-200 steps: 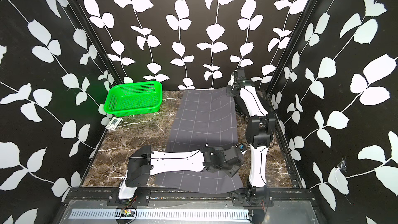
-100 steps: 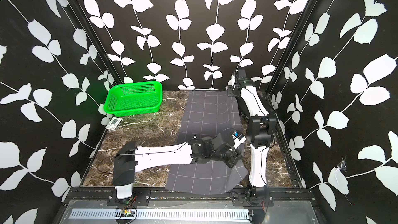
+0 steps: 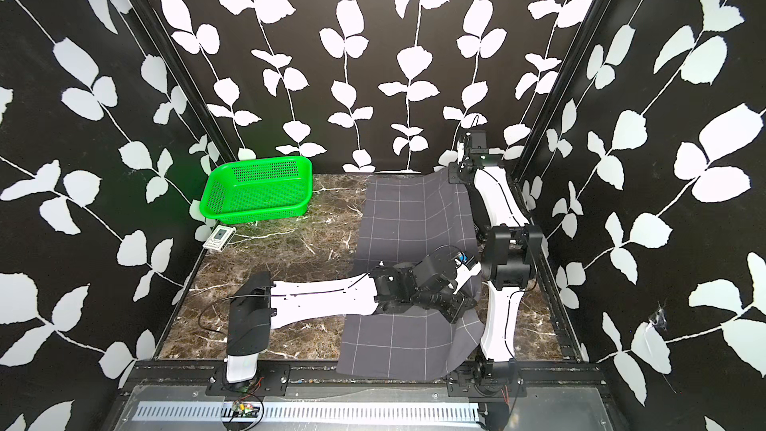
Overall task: Roll up the pillowcase
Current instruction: Fold the pillowcase.
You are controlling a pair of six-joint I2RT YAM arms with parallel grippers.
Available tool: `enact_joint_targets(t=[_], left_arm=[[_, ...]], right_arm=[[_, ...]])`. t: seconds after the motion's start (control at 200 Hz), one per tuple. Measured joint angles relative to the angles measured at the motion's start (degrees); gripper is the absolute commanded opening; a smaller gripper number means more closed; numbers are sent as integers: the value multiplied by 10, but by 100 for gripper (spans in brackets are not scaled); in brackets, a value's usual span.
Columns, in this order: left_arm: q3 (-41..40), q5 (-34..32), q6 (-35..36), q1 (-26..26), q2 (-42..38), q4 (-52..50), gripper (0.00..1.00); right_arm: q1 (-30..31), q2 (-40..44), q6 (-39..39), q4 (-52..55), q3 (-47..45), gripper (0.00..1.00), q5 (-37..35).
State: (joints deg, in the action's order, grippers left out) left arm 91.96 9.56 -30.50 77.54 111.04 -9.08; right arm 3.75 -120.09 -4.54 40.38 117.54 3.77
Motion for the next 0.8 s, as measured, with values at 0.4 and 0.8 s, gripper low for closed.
enact_joint_targets(t=[0.4, 0.8], left_arm=[[-186, -63, -51, -12, -115, 7, 0], [-301, -130, -117, -30, -233, -86, 0]], right_arm=[[78, -40, -25, -17, 0, 0, 1], [151, -125, -97, -68, 35, 0, 4]])
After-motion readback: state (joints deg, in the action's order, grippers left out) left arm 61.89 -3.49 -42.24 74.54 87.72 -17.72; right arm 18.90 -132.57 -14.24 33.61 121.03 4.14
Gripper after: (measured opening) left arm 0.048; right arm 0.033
